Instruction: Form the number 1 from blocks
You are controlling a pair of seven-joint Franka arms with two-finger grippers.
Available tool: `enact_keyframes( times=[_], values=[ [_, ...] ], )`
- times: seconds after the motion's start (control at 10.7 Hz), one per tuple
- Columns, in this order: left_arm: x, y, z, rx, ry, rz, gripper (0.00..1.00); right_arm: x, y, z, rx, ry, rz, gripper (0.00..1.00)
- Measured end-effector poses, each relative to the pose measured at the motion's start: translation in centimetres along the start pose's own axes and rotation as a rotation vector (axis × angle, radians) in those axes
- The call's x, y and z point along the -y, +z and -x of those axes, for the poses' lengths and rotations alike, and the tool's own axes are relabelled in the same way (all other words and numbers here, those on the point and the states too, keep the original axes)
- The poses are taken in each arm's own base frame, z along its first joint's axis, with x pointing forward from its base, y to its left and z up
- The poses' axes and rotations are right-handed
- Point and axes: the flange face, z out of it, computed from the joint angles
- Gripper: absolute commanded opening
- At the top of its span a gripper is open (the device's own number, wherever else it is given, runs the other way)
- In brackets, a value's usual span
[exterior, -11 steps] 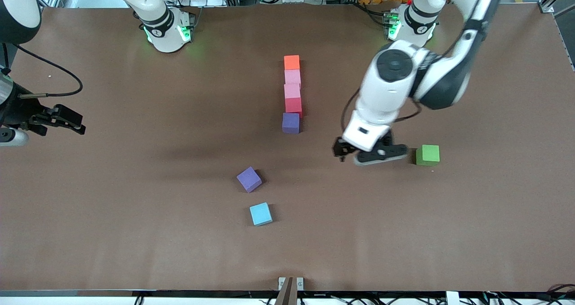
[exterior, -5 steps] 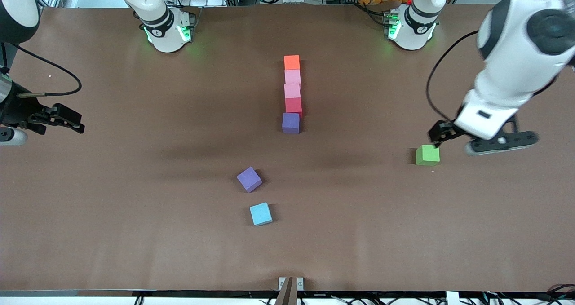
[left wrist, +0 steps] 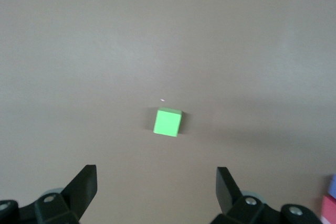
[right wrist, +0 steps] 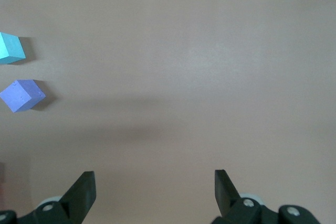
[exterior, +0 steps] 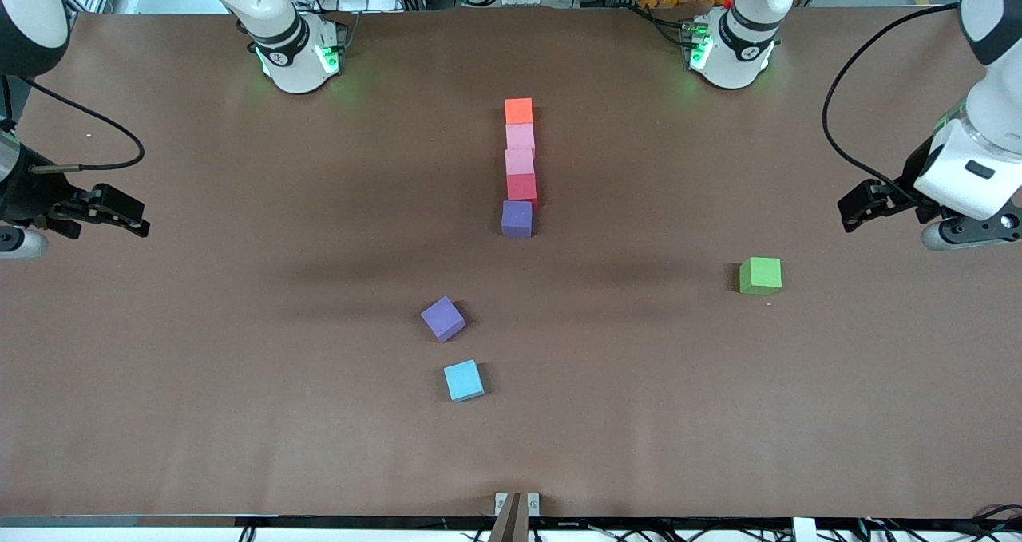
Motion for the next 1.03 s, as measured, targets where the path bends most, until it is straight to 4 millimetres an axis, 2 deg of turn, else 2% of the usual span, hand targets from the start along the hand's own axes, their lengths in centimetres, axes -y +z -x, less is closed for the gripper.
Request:
enact_keyframes(
  times=[0.38, 1.03],
  values=[
    [4.1, -2.8, 1.1, 0.041, 0.061, 0.082, 1.0, 0.0, 0.0, 0.0, -0.001, 0.0, 0.0, 1.0],
    [3.6, -5.3, 2.7, 0.023, 0.078, 0.084, 1.0, 0.0, 0.0, 0.0, 0.0, 0.0, 0.0, 1.0]
  ],
)
